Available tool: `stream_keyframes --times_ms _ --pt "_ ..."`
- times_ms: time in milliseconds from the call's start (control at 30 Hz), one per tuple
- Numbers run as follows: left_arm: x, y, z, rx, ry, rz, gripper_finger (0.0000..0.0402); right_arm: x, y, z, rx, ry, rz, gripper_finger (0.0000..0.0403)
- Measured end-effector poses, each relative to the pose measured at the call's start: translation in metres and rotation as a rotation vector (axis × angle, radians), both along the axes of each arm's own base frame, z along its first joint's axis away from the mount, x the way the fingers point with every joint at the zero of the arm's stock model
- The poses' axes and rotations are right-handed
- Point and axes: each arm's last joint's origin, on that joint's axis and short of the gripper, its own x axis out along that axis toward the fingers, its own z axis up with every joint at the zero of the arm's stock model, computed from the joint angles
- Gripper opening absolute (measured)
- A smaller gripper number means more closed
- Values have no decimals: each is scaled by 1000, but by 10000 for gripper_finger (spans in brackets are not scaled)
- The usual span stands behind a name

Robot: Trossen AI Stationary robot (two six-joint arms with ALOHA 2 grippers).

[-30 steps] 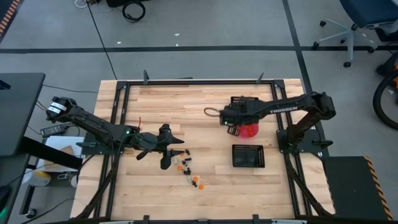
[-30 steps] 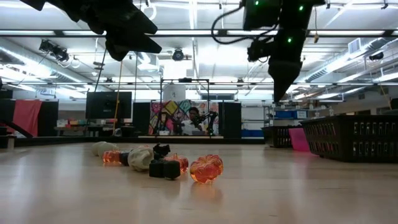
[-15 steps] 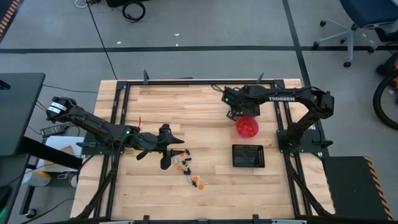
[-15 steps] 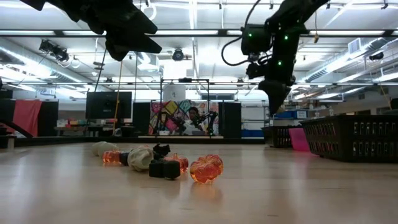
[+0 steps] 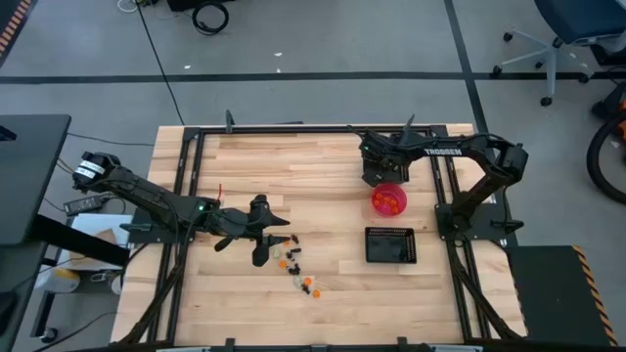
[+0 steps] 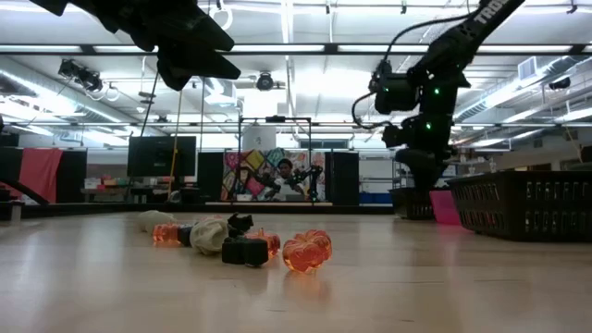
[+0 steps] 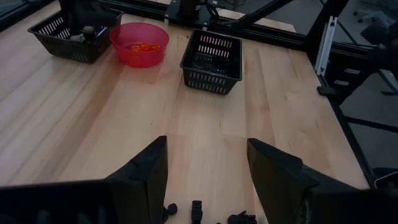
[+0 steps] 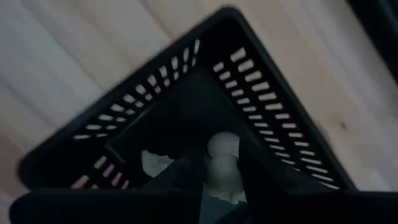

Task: Sort Halloween decoration
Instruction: Put the white skull toy into the top black bin, then put the orange pumpkin toy into the pink bowl

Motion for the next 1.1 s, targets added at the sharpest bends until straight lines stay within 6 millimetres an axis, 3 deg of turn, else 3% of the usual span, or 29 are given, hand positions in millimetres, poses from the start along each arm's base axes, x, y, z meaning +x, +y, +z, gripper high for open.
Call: stream_keyframes --times_ms 433,733,933,1100 --pt "0 0 0 -1 0 0 192 -9 -2 -16 50 -39 -1 103" --pt "0 0 0 -1 0 0 192 -9 -2 -16 52 -39 5 157" --pt "0 0 0 -1 0 1 192 1 3 -6 20 -25 36 178" --pt "0 0 0 -1 1 1 192 21 21 14 -60 -4 106 175"
